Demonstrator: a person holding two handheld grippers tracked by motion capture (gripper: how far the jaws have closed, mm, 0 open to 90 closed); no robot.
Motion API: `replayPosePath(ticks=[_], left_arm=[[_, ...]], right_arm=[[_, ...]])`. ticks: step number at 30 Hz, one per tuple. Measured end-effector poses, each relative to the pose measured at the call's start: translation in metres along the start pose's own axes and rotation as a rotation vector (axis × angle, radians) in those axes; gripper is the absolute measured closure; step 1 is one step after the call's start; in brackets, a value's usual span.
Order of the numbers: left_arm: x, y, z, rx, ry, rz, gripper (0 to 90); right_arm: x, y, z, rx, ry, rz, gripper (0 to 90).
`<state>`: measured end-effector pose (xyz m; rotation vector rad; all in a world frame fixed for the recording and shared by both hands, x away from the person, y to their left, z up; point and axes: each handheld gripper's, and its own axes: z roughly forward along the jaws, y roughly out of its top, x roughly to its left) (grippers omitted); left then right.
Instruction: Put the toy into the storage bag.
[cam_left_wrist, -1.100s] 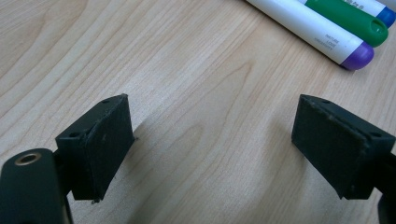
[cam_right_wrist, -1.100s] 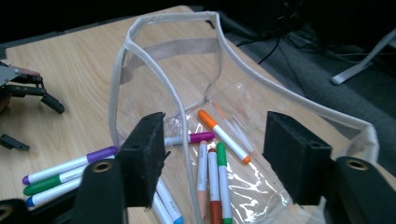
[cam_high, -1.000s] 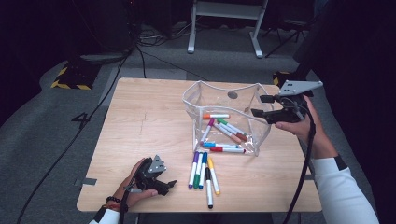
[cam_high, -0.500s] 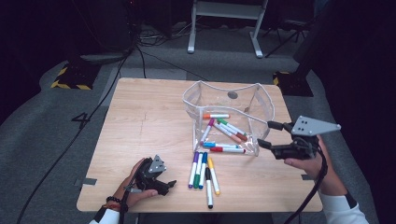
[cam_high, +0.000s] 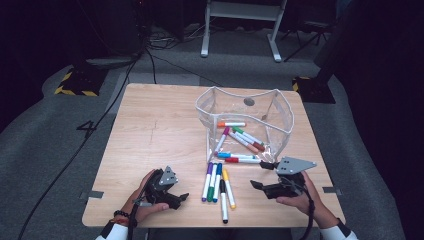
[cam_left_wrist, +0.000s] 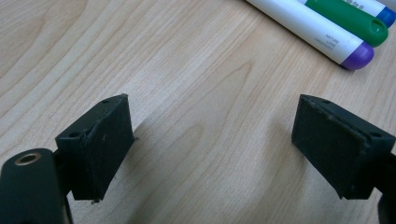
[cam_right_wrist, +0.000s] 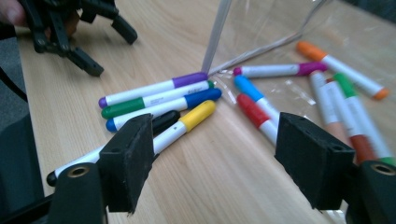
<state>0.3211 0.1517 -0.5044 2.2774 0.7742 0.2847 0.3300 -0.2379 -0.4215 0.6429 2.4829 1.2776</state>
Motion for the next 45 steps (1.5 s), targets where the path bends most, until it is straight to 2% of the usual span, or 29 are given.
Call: replayPosePath(ticks=[5,9,12,16,18,19,21,23,25,29,32,35,37,40,45], left_arm=[[0.000,0.000,0.000,0.000,0.000,0.000,12.8],[0.000,0.000,0.000,0.000,0.000,0.000,12.8],[0.000,0.000,0.000,-0.001,0.000,-0.001,12.8],[0.000,0.000,0.000,0.000,0.000,0.000,12.8],[0.000,0.000,0.000,0.000,0.001,0.001,12.8],[0.000,0.000,0.000,-0.001,0.000,-0.001,12.8],[0.000,0.000,0.000,0.000,0.001,0.001,12.8],[0.000,0.000,0.000,-0.001,0.001,0.001,12.8],[0.000,0.000,0.000,0.000,0.001,0.001,12.8],[0.000,0.000,0.000,0.000,0.002,0.001,12.8],[0.000,0.000,0.000,0.000,0.002,0.001,12.8],[0.000,0.000,0.000,0.000,0.002,0.001,12.8],[0.000,0.000,0.000,0.000,0.002,0.001,12.8],[0.000,0.000,0.000,0.000,0.002,0.002,12.8],[0.000,0.000,0.000,0.000,0.002,0.001,12.8]], right_arm=[[0.005,-0.009,0.038,0.048,0.020,0.001,30.9],[0.007,-0.010,0.062,0.060,0.047,0.008,32.2],[0.008,-0.006,0.073,0.054,0.053,0.002,32.7],[0.008,-0.003,0.089,0.061,0.068,0.020,34.3],[0.008,-0.003,0.097,0.083,0.052,0.013,35.6],[0.007,-0.004,0.100,0.092,0.056,0.021,36.9],[0.003,-0.006,0.105,0.114,0.033,0.035,40.6],[-0.001,-0.008,0.106,0.126,0.038,0.063,41.9],[-0.005,-0.011,0.105,0.146,0.008,0.061,44.4],[-0.014,-0.017,0.103,0.179,-0.021,0.077,48.1],[-0.023,-0.023,0.097,0.176,-0.024,0.111,53.6],[-0.026,-0.026,0.091,0.188,-0.033,0.091,60.3],[-0.027,-0.030,0.087,0.176,-0.030,0.072,65.4],[-0.027,-0.033,0.083,0.172,-0.030,0.071,73.6],[-0.027,-0.033,0.082,0.174,-0.025,0.058,74.9]])
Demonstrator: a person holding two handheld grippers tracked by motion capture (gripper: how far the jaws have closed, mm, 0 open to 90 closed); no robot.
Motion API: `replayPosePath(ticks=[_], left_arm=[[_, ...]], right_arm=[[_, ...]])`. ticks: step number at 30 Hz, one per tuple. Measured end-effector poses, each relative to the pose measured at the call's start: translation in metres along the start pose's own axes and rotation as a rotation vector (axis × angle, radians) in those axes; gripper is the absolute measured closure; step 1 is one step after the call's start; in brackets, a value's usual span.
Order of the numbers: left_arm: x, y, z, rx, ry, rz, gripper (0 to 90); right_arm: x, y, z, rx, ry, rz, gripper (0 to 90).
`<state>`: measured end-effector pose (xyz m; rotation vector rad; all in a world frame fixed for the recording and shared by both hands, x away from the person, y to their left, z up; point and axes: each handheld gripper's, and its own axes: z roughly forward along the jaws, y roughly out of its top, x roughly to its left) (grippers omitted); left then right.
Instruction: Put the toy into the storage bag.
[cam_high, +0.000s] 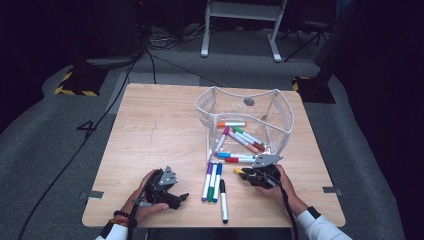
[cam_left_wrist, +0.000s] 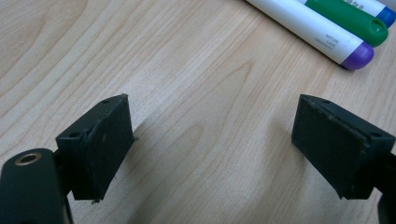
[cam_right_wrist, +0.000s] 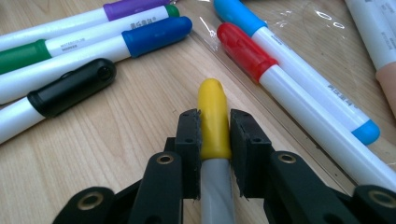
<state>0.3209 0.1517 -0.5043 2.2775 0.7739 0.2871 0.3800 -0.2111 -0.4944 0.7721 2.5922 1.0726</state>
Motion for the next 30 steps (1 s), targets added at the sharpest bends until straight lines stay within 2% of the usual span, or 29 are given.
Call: replayPosePath(ticks=[2,4,6,8,17,19,25,30], left_arm=[[0.000,0.000,0.000,0.001,0.000,0.001,12.8],[0.000,0.000,0.000,0.000,0.000,0.000,12.8],[0.000,0.000,0.000,0.000,-0.001,0.000,12.8],[0.000,0.000,0.000,0.000,0.000,0.001,12.8],[0.000,0.000,0.000,0.000,-0.002,-0.001,12.8],[0.000,0.000,0.000,0.000,-0.001,0.000,12.8],[0.000,0.000,0.000,0.000,-0.001,0.000,12.8],[0.000,0.000,0.000,0.000,-0.001,-0.001,12.8]], right_arm=[[0.000,-0.001,-0.002,0.002,0.010,-0.010,75.1],[-0.002,-0.001,-0.007,-0.021,0.032,0.001,75.1],[-0.002,0.001,-0.014,-0.040,0.038,-0.011,75.1],[-0.001,0.004,-0.025,-0.073,0.047,-0.007,75.2],[0.002,0.023,-0.094,-0.235,0.047,-0.047,75.3],[0.003,0.030,-0.109,-0.262,0.054,-0.062,75.3],[0.004,0.055,-0.148,-0.308,0.030,-0.113,75.3],[0.001,0.082,-0.172,-0.338,0.012,-0.139,75.3]])
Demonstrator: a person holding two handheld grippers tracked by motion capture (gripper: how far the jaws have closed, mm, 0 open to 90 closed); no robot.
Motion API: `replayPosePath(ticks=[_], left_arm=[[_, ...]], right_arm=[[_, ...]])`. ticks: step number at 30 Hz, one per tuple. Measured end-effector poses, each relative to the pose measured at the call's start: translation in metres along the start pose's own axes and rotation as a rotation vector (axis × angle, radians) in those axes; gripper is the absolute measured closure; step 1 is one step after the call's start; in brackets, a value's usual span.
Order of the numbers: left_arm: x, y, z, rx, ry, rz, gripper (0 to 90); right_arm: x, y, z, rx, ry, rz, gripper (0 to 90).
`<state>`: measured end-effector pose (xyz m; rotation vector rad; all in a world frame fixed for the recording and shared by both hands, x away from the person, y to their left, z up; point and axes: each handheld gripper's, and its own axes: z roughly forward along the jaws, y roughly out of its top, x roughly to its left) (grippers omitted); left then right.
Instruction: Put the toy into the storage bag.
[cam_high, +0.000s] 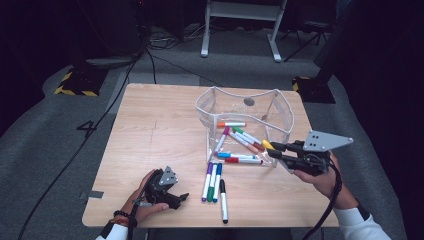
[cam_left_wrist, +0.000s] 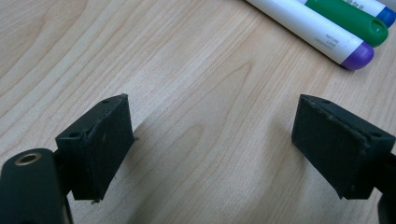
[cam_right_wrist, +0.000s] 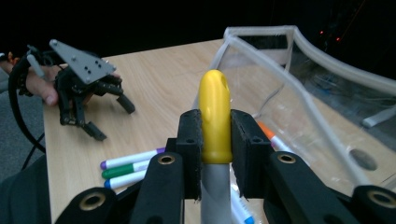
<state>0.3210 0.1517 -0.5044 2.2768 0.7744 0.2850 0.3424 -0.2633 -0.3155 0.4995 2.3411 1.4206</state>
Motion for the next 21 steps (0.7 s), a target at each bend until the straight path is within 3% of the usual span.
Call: replayPosePath(ticks=[7,15,18,20,21], left_arm=[[0.000,0.000,0.000,0.000,0.000,0.001,12.8],[0.000,0.000,0.000,0.001,0.000,0.001,12.8],[0.000,0.000,0.000,0.001,0.000,0.001,12.8],[0.000,0.000,0.000,0.000,0.000,0.000,12.8],[0.000,0.000,0.000,0.001,0.001,0.002,12.8]], right_arm=[[-0.018,0.036,-0.002,0.002,-0.025,-0.016,75.3],[-0.042,0.061,0.010,0.028,-0.034,-0.019,75.3],[-0.048,0.069,0.018,0.040,-0.023,-0.037,75.3],[-0.055,0.075,0.024,0.034,0.015,-0.021,75.3],[-0.058,0.077,0.027,0.042,0.005,-0.032,75.3]])
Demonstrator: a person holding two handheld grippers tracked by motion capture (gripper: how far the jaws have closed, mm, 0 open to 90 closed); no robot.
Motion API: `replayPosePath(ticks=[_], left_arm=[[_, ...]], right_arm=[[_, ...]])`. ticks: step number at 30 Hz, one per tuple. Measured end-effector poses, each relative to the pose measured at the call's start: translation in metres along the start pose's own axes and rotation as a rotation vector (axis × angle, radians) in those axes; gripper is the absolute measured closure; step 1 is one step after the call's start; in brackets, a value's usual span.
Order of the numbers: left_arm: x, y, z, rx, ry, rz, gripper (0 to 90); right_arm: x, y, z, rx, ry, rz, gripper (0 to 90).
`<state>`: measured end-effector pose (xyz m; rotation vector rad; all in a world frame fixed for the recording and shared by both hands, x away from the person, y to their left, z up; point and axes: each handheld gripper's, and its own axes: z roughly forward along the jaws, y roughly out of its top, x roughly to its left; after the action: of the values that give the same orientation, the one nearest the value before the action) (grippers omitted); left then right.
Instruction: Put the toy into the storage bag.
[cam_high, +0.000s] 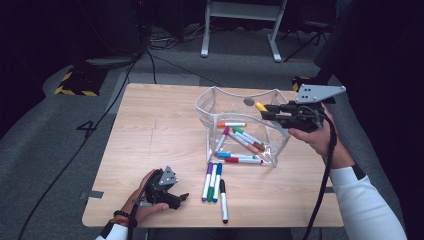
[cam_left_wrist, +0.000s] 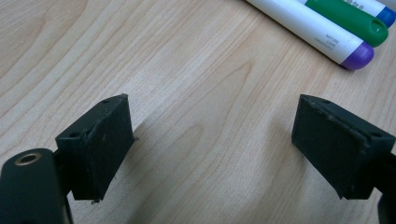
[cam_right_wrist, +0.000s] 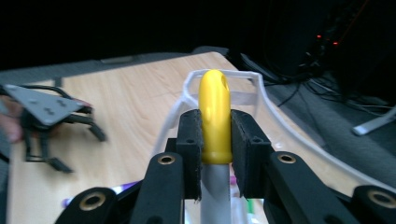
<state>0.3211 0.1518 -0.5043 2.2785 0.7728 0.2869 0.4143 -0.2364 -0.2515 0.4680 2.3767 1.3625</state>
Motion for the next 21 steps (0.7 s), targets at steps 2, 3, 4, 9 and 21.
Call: replayPosePath(ticks=[2,3,4,9,21], left_arm=[[0.000,0.000,0.000,0.000,0.000,-0.001,12.8],[0.000,0.000,0.000,0.000,0.001,0.000,12.8],[0.000,0.000,0.000,0.000,0.001,0.000,12.8],[0.000,0.000,0.000,0.000,0.001,-0.001,12.8],[0.000,0.000,0.000,-0.001,0.000,-0.002,12.8]], right_arm=[[-0.006,0.004,0.005,0.004,0.008,-0.007,75.3],[-0.008,0.005,0.008,0.009,0.001,-0.010,75.3],[-0.011,0.007,0.011,0.014,-0.005,-0.007,75.3],[-0.027,0.008,0.025,0.053,-0.036,-0.003,75.3],[-0.054,-0.014,0.069,0.236,-0.077,0.037,75.3]])
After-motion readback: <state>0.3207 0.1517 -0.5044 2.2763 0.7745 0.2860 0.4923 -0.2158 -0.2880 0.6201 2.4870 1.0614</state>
